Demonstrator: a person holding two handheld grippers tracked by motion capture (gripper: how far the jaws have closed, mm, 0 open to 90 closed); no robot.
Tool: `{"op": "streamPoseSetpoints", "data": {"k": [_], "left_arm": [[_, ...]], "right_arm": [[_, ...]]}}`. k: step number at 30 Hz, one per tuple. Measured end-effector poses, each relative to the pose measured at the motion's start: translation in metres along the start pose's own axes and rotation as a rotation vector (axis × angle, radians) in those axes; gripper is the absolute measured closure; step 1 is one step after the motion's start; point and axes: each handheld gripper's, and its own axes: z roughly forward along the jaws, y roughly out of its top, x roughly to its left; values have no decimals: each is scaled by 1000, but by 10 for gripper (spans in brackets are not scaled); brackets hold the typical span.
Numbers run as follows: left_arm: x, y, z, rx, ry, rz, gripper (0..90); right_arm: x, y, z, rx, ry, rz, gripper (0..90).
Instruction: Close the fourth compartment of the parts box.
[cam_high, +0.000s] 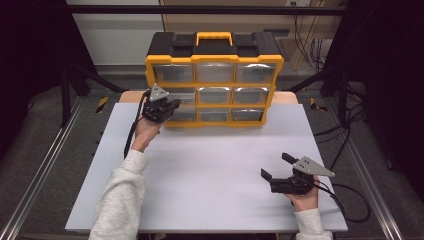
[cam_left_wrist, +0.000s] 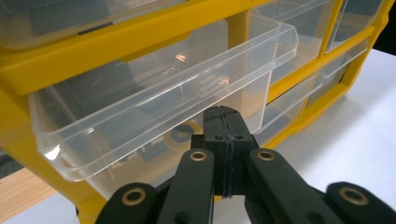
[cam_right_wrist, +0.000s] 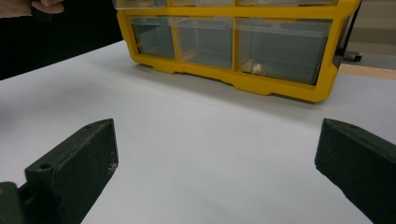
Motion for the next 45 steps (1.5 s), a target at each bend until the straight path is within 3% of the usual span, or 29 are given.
{"op": "streamPoseSetpoints", "data": {"k": [21, 26, 32, 39, 45], "left_arm": [[13, 3, 15, 10, 56, -22, 898], [10, 8, 17, 20, 72, 7, 897], [8, 3, 17, 45, 85, 12, 897], [3, -10, -2, -6, 23, -32, 874], [-10, -15, -23, -50, -56, -39, 639]], "right_arm": [[0, 0, 0, -3, 0, 0, 0], [0, 0, -1, -6, 1, -2, 0], [0, 1, -1, -8, 3, 5, 0], [0, 0, -1, -5, 0, 1, 0], [0, 0, 0, -4, -1, 5, 0]]}}
